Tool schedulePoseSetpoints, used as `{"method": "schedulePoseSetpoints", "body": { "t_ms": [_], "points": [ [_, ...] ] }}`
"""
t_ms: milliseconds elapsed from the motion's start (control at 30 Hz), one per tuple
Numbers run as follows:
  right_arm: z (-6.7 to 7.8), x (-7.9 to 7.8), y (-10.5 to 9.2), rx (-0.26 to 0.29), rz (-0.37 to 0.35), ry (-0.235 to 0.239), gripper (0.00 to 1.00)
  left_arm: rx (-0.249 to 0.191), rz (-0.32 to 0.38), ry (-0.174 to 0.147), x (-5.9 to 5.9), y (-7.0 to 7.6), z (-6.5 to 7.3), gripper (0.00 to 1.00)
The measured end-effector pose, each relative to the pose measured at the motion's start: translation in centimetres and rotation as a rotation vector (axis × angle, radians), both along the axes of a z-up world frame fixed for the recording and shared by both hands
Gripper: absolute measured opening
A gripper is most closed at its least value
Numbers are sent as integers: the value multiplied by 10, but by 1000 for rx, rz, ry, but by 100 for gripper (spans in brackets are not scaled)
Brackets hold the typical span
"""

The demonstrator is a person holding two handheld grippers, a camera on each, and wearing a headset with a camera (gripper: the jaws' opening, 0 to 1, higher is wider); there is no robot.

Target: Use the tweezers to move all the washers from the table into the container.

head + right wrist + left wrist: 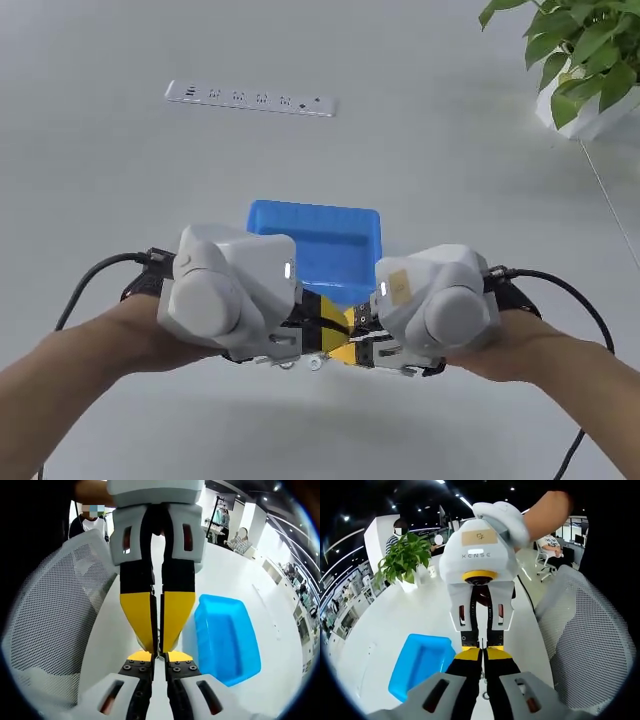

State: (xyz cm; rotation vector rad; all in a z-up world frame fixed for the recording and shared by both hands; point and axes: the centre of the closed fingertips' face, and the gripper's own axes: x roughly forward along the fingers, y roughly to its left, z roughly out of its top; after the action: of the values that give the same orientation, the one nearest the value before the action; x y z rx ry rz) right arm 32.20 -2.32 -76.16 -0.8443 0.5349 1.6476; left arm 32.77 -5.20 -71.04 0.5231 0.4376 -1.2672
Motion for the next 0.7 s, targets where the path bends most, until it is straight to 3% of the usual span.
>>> {"method": "schedulePoseSetpoints", "body": {
  "t_ms": [700],
  "points": [
    [-2, 3, 3, -41, -18, 68, 8, -22, 26, 31, 6, 5, 1, 5]
  ]
}}
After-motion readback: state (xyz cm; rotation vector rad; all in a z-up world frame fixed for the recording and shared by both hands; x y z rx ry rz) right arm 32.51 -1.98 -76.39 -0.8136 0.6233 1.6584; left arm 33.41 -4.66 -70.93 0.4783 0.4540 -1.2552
